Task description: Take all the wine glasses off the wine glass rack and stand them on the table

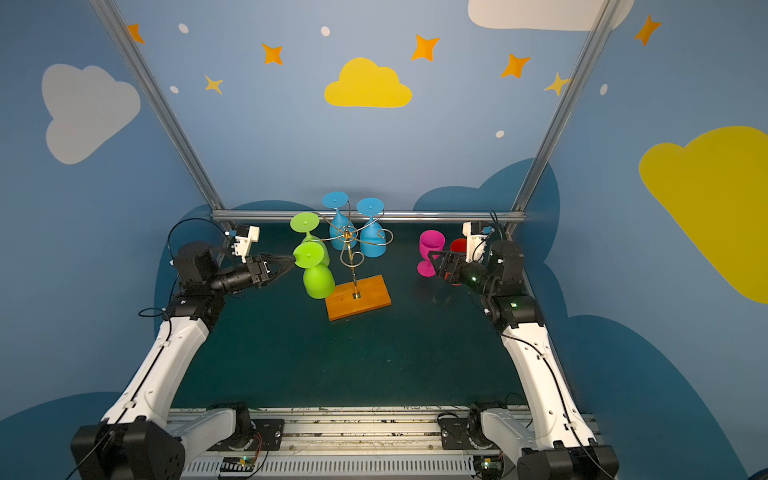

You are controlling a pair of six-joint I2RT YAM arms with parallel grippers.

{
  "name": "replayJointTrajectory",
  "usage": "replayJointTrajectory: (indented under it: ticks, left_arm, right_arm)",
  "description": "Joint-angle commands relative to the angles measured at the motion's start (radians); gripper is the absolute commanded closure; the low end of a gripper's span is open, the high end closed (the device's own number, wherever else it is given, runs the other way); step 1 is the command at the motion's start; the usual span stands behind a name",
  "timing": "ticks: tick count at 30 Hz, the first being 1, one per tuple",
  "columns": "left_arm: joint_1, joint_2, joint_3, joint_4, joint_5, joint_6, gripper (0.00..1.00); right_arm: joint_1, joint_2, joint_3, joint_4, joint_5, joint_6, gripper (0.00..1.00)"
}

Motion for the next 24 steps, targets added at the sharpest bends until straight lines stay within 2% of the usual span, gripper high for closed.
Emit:
replayJointTrajectory:
  ticks: [1,24]
  left_arm:
    - [-0.013,0.011,0.036,0.01,-0.001,0.022,0.51]
    - [-0.046,0.054,0.081,0.005,-0.01,0.027,0.66]
  right_arm:
    - [0.007,-0.019,-0.019,0.018,0.01,0.004,0.26]
    - [0.015,-0.019,-0.026,0.006,0.026,0.001,0.26]
